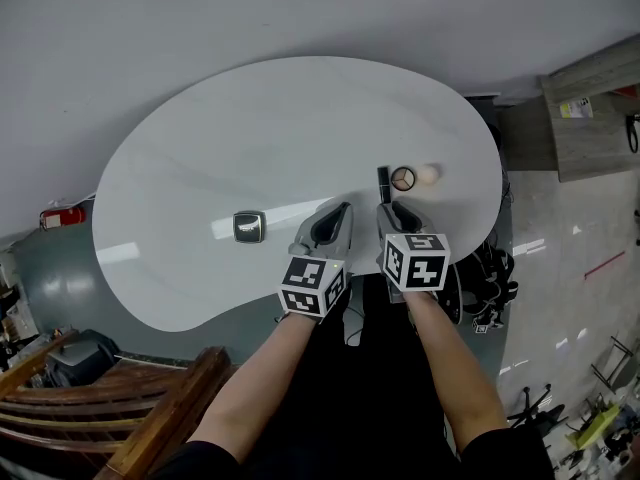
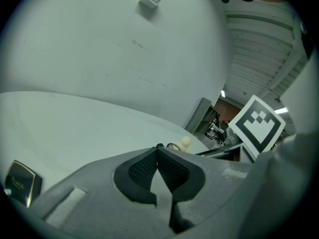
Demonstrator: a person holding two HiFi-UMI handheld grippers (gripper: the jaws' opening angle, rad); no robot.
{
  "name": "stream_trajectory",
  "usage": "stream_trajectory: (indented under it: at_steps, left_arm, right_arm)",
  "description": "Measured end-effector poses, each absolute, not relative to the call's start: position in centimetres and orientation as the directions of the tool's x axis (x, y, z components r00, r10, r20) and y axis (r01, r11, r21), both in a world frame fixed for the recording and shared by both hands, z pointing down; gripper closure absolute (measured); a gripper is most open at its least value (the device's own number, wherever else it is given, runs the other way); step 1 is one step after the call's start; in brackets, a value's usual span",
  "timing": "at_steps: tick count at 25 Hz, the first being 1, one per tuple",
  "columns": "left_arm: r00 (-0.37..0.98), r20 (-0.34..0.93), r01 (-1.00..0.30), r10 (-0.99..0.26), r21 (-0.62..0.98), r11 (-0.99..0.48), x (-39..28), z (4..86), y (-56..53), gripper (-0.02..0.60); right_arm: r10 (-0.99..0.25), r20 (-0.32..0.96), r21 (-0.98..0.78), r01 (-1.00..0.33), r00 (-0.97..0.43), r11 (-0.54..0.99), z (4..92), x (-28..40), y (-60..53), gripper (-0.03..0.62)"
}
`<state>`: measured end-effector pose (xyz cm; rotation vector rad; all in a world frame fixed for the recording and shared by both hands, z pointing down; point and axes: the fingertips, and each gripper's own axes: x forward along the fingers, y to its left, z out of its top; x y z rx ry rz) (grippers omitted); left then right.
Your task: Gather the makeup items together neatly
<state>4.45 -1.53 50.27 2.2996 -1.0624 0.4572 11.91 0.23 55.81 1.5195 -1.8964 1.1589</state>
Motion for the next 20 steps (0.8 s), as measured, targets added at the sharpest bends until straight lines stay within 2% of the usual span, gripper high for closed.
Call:
stream_trajectory:
  at_steps: [8, 20]
  left_arm:
    - [0.610, 0.495, -0.790, -0.618, 0.328, -0.517, 1.9, 48.8, -0.1, 0.572]
    - [0.495, 0.487, -0.869, -0.719, 0.298, -0.396, -7.8, 48.2, 1.5, 0.572]
  right_arm:
    - [-0.608, 0.704, -0.365, -0.921, -0.367, 0.135, 52.9, 7.4, 0.9, 0.491]
    - [-0.585, 0.623, -0.403, -0.854, -0.519, 0.329, 50.4, -3.9, 2.0, 0.517]
